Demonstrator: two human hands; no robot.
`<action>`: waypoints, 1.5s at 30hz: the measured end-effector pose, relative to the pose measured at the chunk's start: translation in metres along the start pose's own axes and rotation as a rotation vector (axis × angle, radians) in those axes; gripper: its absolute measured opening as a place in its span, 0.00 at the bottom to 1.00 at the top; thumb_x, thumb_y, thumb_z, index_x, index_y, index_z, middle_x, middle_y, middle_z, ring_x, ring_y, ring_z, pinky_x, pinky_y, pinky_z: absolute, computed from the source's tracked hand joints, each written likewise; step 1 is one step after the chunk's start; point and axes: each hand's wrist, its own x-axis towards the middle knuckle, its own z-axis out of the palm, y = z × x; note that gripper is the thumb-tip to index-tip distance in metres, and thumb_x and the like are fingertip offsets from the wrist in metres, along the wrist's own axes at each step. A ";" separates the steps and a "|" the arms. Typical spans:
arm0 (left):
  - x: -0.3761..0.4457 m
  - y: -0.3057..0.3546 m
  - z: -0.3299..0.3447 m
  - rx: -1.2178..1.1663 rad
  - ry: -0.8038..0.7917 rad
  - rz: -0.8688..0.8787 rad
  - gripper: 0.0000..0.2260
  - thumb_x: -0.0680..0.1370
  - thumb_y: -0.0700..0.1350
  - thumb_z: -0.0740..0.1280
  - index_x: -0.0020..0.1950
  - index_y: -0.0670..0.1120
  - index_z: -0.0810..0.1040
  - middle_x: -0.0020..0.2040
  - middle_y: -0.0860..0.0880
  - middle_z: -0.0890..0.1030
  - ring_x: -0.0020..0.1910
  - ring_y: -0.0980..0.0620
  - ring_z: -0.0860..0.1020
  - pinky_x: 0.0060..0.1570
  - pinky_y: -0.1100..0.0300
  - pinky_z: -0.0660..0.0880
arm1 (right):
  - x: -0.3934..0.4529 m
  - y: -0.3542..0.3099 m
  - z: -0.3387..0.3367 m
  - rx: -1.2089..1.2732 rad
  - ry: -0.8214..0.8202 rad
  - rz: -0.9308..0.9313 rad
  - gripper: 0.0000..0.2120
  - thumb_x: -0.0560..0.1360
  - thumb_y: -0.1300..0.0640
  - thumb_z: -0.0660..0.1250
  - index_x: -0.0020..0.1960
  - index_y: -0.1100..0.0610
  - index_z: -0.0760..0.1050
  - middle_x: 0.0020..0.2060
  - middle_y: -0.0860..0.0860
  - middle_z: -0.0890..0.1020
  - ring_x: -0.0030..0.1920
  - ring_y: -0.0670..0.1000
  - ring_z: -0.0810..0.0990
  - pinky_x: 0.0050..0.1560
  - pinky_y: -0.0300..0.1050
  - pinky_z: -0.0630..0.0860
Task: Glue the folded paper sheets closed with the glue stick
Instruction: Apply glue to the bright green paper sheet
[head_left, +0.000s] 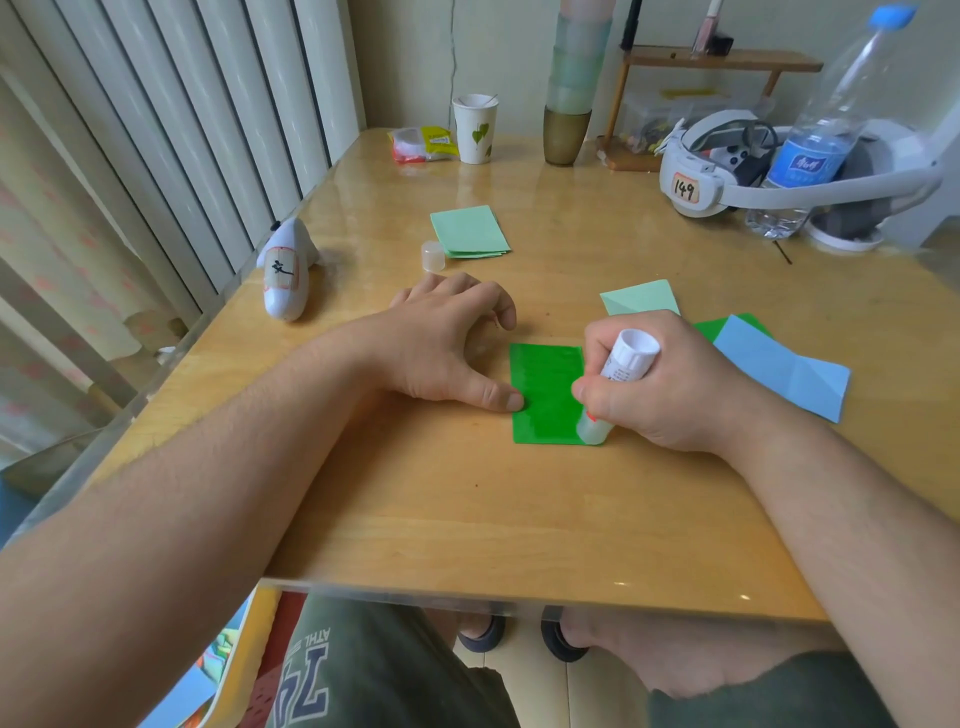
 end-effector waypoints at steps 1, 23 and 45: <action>0.000 0.000 0.000 -0.001 -0.002 -0.002 0.36 0.57 0.78 0.68 0.61 0.66 0.67 0.63 0.58 0.67 0.65 0.51 0.62 0.73 0.45 0.61 | 0.000 0.000 0.000 -0.001 -0.001 -0.003 0.12 0.67 0.53 0.71 0.34 0.58 0.70 0.25 0.45 0.67 0.30 0.44 0.65 0.33 0.45 0.62; -0.001 0.002 -0.001 0.011 0.005 -0.011 0.35 0.57 0.77 0.66 0.60 0.66 0.67 0.63 0.58 0.68 0.65 0.51 0.63 0.72 0.47 0.62 | 0.005 -0.016 0.020 0.133 -0.032 -0.063 0.10 0.68 0.48 0.73 0.36 0.54 0.78 0.32 0.52 0.79 0.32 0.43 0.72 0.34 0.38 0.67; -0.002 0.000 -0.002 -0.010 -0.020 0.009 0.36 0.57 0.78 0.67 0.62 0.65 0.68 0.63 0.59 0.67 0.66 0.51 0.62 0.74 0.45 0.61 | -0.001 0.002 -0.004 0.145 0.004 -0.020 0.10 0.65 0.58 0.69 0.29 0.58 0.69 0.24 0.51 0.70 0.29 0.46 0.67 0.32 0.44 0.63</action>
